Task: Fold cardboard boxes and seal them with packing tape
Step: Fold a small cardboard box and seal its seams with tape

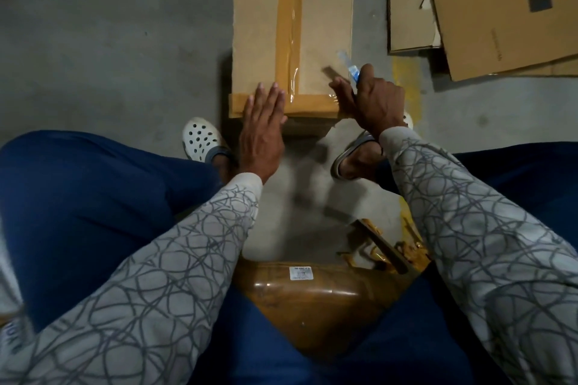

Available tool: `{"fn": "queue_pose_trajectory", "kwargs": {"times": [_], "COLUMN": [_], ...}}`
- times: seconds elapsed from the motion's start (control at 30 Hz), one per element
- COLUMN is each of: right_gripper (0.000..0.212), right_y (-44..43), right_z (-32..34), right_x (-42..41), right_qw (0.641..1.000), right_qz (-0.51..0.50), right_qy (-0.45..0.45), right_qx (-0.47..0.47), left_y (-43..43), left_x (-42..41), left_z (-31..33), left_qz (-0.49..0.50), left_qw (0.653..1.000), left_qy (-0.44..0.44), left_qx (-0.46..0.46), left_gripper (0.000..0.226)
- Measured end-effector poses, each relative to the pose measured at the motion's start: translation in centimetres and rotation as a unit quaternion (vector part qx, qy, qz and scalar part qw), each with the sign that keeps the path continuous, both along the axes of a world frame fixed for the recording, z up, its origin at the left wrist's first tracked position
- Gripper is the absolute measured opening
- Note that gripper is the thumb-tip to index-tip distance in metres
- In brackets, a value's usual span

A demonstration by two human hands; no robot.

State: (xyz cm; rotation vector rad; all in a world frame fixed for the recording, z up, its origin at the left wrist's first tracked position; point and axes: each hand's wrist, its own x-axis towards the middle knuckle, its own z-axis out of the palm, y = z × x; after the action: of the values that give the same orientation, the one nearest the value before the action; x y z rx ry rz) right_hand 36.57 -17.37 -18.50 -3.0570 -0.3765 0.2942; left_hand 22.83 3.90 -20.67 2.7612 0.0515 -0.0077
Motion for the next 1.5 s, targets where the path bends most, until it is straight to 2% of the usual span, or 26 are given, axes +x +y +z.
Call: {"fn": "queue_pose_trajectory", "kwargs": {"times": [0.1,0.27,0.37,0.67,0.83,0.93,1.1,1.17,1.23,1.33,1.43,1.5], "right_gripper": [0.071,0.068,0.063,0.050,0.051,0.045,0.033,0.032,0.033,0.037,0.035,0.031], "right_y": [-0.1,-0.1,0.0,-0.3,-1.6,-1.9,-1.7,-1.8,-2.0,-2.2,-2.4,-2.3], "right_z": [0.1,0.3,0.1,-0.5,-1.0,-0.5,-0.2,0.1,0.5,1.0,0.9,0.9], "right_x": [0.2,0.2,0.4,0.7,1.6,2.0,2.4,2.4,2.3,2.4,2.6,2.6], "right_qw": [1.000,1.000,0.999,0.998,0.998,0.995,0.994,0.993,0.991,0.987,0.971,0.950], "right_qz": [0.002,0.013,0.033,0.062,0.002,-0.031,-0.052,-0.066,-0.068,-0.068,-0.115,-0.155], "right_qy": [0.003,0.001,-0.015,-0.006,0.012,0.017,0.023,0.025,0.026,0.013,-0.008,-0.009], "right_qx": [0.009,0.000,0.000,0.000,0.057,0.098,0.091,0.097,0.112,0.143,0.208,0.272], "left_y": [2.9,5.4,3.6,-3.8,-5.3,-6.1,-8.5,-9.5,-9.7,-9.0,-8.6,-9.1], "left_x": [-0.7,0.5,1.3,6.4,7.3,7.4,8.6,9.0,9.6,11.5,13.2,14.4], "left_z": [-0.4,0.4,-0.2,-0.6,-1.0,-0.5,2.0,3.3,4.6,5.5,5.9,5.8], "left_qz": [0.043,-0.024,-0.048,-0.273,-0.257,-0.211,-0.196,-0.194,-0.168,-0.112,-0.152,-0.179], "left_qw": [0.998,1.000,0.998,0.952,0.946,0.955,0.965,0.969,0.981,0.992,0.970,0.953], "left_qy": [-0.036,-0.019,-0.027,-0.122,-0.188,-0.201,-0.097,-0.060,-0.013,0.053,0.148,0.221], "left_qx": [-0.026,-0.001,0.001,0.068,0.064,0.058,0.142,0.140,0.100,-0.011,-0.119,-0.102], "left_gripper": [0.063,0.068,0.060,0.051,0.046,0.024,0.009,0.010,0.014,0.025,0.030,0.028]}}
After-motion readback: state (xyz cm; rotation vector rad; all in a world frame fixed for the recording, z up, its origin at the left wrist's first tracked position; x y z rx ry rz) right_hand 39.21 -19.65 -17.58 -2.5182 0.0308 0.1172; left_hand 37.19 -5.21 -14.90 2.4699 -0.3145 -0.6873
